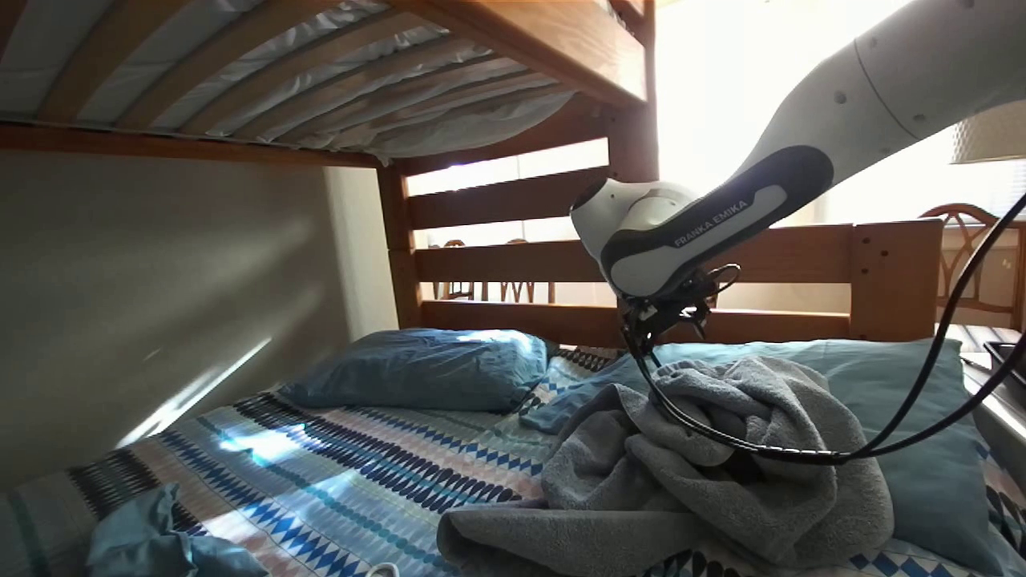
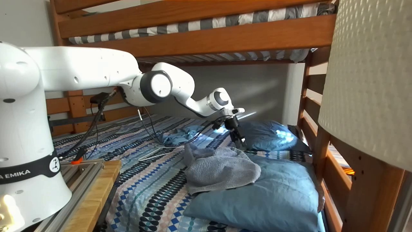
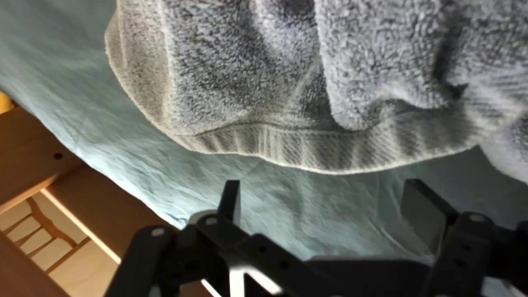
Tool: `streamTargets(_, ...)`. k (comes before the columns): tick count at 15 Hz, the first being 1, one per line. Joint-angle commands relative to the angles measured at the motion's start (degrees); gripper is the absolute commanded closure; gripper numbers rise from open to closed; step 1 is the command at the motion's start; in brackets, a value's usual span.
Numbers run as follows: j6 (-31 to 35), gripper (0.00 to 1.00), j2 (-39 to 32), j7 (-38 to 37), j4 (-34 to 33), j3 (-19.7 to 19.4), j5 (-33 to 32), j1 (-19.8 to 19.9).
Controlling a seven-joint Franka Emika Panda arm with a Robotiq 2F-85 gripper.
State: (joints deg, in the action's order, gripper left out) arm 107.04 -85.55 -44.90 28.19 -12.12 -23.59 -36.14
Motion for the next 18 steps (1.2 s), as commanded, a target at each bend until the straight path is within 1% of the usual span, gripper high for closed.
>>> streamTargets(1,1.93,0.13,-0.04,1.44,1.52,3.06,2.77,1.61)
streamTargets(2,1.79,0.28,-0.06,1.27,1.67,3.26,2.89,1.69)
streamTargets(4,1.6,0.41,-0.06,0.97,1.75,3.49,3.12,1.85)
streamTargets(5,1.52,0.5,-0.06,0.9,1.71,3.56,3.24,1.84)
streamTargets(6,1.43,0.56,-0.06,0.79,1.61,3.52,3.27,1.79)
streamTargets(7,1.25,0.64,-0.05,0.62,1.57,3.4,3.22,1.72)
streamTargets(8,1.28,0.7,-0.05,0.57,1.51,3.41,3.25,1.73)
streamTargets(9,1.25,0.78,-0.05,0.46,1.39,3.35,3.22,1.71)
streamTargets(12,0.32,0.98,0.0,-0.26,0.78,2.49,2.67,1.55)
streamTargets(14,-0.61,1.0,0.11,-1.47,-1.03,0.82,1.9,2.09)
streamTargets(16,-2.1,0.99,0.3,-3.99,-3.64,-1.36,1.42,3.1)
streamTargets(17,-3.28,0.99,0.46,-5.09,-5.44,-2.03,1.81,4.26)
streamTargets(18,-5.46,0.99,-0.87,-5.6,-9.64,-2.68,2.48,5.66)
